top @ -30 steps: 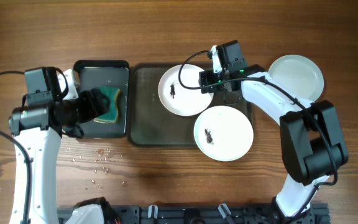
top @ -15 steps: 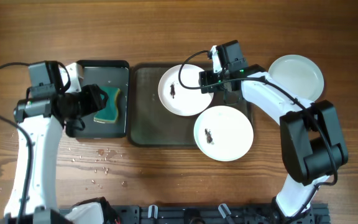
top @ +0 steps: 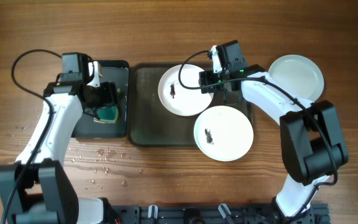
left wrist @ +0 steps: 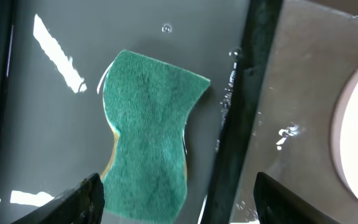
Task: Clean dirty plates on tray and stack at the side
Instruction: 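Lower the left gripper into the water tray and grasp the sponge, then lift the sponge out of the water with the left gripper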
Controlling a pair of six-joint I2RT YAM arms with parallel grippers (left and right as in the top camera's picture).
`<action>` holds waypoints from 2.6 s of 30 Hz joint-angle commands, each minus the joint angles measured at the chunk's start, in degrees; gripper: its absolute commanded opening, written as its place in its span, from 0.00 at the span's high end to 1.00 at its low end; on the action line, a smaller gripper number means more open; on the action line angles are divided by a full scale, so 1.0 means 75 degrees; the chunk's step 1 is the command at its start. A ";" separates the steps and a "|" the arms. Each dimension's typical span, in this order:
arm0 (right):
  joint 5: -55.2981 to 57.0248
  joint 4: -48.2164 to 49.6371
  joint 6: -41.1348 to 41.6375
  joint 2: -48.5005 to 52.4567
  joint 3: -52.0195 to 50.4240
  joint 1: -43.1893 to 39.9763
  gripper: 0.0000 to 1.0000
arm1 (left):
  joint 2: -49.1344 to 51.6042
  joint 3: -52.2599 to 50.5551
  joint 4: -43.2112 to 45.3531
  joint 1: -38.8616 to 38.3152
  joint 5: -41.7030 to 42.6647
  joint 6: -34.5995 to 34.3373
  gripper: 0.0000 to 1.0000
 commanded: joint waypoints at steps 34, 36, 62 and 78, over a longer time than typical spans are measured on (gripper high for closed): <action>-0.0058 0.0012 -0.0020 -0.0070 0.0076 0.0029 0.20 | 0.1355 -0.0487 0.0749 -0.0047 -0.0519 0.0026 0.49; -0.0058 0.0012 -0.0020 -0.0070 0.0076 0.0029 0.20 | 0.1355 -0.0498 0.0746 -0.0047 -0.0522 0.0029 0.52; -0.0058 0.0012 -0.0029 -0.0070 0.0076 0.0029 0.20 | 0.1099 -0.0446 0.0799 0.0055 -0.1320 0.0035 0.96; -0.0058 0.0041 -0.0026 -0.0070 0.0076 0.0029 0.04 | -0.2570 -0.0414 0.1241 0.0052 -0.1320 0.0032 0.96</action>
